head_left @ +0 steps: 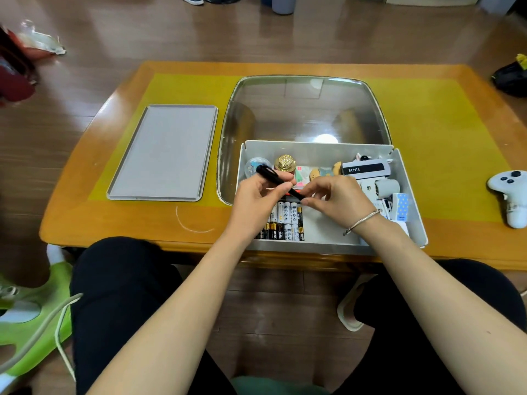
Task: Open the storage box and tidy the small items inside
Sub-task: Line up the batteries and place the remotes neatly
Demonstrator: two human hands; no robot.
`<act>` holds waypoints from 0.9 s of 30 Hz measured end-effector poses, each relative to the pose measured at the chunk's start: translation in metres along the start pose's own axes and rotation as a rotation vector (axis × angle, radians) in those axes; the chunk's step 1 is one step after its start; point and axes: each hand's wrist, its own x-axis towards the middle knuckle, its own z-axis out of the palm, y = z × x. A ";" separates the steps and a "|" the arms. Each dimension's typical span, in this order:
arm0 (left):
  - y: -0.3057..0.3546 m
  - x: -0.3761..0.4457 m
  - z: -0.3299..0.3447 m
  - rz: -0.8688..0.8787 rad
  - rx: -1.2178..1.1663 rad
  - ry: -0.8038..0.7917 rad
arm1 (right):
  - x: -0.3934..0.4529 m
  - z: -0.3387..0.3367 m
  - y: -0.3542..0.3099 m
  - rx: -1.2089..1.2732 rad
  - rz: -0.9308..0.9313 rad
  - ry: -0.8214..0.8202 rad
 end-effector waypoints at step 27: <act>-0.024 -0.009 0.001 0.132 0.987 -0.304 | 0.016 0.016 0.013 -0.366 0.182 -0.004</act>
